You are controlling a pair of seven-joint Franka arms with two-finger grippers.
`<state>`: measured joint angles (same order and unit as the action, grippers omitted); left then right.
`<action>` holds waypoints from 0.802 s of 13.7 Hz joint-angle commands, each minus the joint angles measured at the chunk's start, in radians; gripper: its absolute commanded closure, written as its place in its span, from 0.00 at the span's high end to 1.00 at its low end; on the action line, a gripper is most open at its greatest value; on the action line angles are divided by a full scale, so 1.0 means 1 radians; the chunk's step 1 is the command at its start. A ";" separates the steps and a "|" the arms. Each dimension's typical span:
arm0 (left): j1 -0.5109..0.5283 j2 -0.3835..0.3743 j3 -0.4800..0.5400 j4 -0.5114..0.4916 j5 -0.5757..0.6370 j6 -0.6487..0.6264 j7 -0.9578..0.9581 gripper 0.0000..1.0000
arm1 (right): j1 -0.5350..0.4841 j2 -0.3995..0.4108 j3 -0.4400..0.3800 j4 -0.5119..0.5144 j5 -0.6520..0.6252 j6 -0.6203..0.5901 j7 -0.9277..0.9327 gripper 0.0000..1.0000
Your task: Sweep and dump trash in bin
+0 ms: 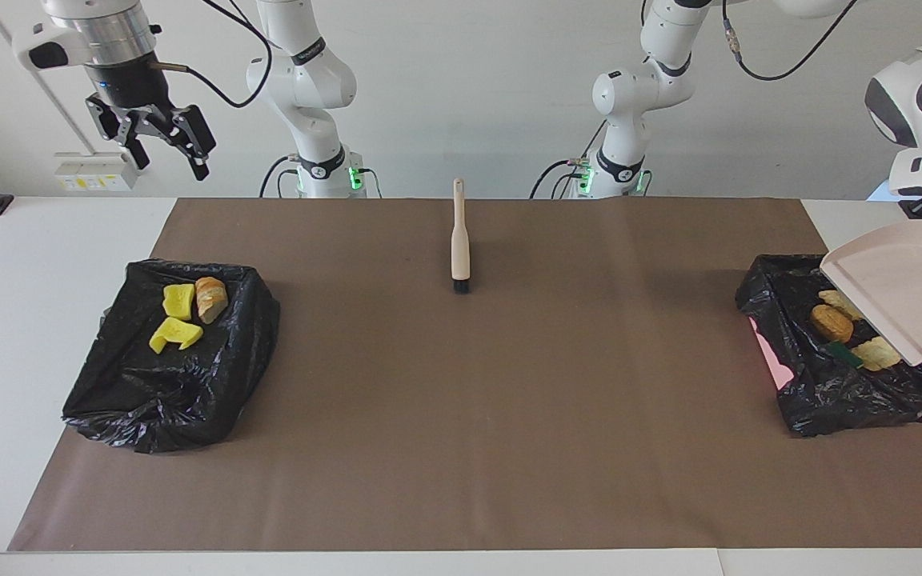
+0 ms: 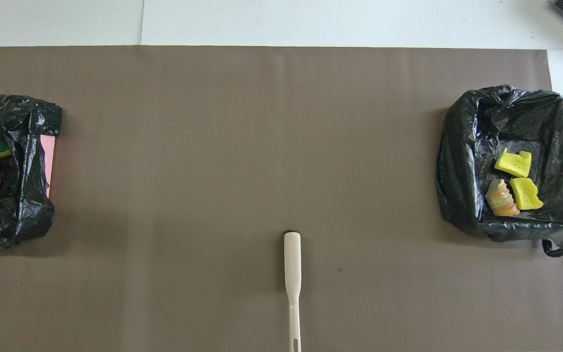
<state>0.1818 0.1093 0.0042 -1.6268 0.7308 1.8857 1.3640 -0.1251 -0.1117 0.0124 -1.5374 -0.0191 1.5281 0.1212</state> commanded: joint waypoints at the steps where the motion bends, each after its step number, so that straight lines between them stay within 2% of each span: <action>1: -0.027 0.012 0.014 0.025 -0.207 -0.069 -0.098 0.00 | -0.004 -0.003 0.000 -0.044 0.007 0.007 -0.025 1.00; 3: -0.068 0.013 0.014 0.018 -0.342 -0.123 -0.149 0.00 | 0.002 -0.002 0.000 -0.061 0.007 0.021 -0.023 1.00; 6: -0.212 0.012 0.008 -0.025 -0.407 -0.158 -0.447 0.00 | 0.010 0.003 0.007 -0.052 0.005 0.014 -0.026 1.00; 11: -0.381 0.041 0.007 -0.059 -0.635 -0.134 -0.856 0.00 | 0.012 0.001 0.020 -0.053 0.005 0.006 -0.026 1.00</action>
<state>-0.1563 0.1439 -0.0094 -1.6737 0.1551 1.7479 0.6088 -0.1092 -0.1002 0.0308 -1.5785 -0.0190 1.5343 0.1102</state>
